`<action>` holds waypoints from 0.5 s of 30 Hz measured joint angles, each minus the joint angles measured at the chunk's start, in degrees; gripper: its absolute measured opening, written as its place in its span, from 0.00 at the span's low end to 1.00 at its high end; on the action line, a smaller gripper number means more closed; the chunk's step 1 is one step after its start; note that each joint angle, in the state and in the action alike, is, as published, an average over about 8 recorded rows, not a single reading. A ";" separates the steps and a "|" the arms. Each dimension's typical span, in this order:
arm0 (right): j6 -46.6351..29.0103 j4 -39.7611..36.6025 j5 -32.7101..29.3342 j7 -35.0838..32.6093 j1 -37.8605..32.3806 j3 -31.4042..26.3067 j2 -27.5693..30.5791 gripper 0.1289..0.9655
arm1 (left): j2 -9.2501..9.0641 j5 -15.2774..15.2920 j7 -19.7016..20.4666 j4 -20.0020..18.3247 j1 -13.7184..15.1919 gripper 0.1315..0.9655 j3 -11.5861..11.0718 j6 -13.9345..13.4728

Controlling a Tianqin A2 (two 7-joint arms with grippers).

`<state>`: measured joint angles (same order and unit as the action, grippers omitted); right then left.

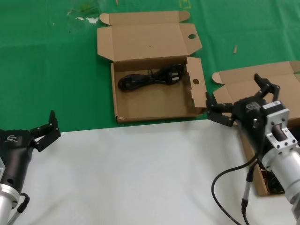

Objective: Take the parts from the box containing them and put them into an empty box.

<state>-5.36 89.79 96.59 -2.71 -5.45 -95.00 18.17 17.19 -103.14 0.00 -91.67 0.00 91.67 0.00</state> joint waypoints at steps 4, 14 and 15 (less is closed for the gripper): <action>1.85 0.65 2.26 0.92 1.88 1.15 -0.34 1.00 | 0.00 0.00 0.00 0.00 0.00 1.00 0.00 0.00; 4.16 1.46 5.07 2.11 4.23 2.58 -0.76 1.00 | 0.00 0.00 0.00 0.00 0.00 1.00 0.00 0.00; 4.17 1.46 5.09 2.12 4.24 2.58 -0.76 1.00 | 0.00 0.00 0.00 0.00 0.00 1.00 0.00 0.00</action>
<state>-1.19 91.25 101.68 -0.60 -1.22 -92.41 17.41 17.19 -103.13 0.00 -91.67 0.00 91.67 0.00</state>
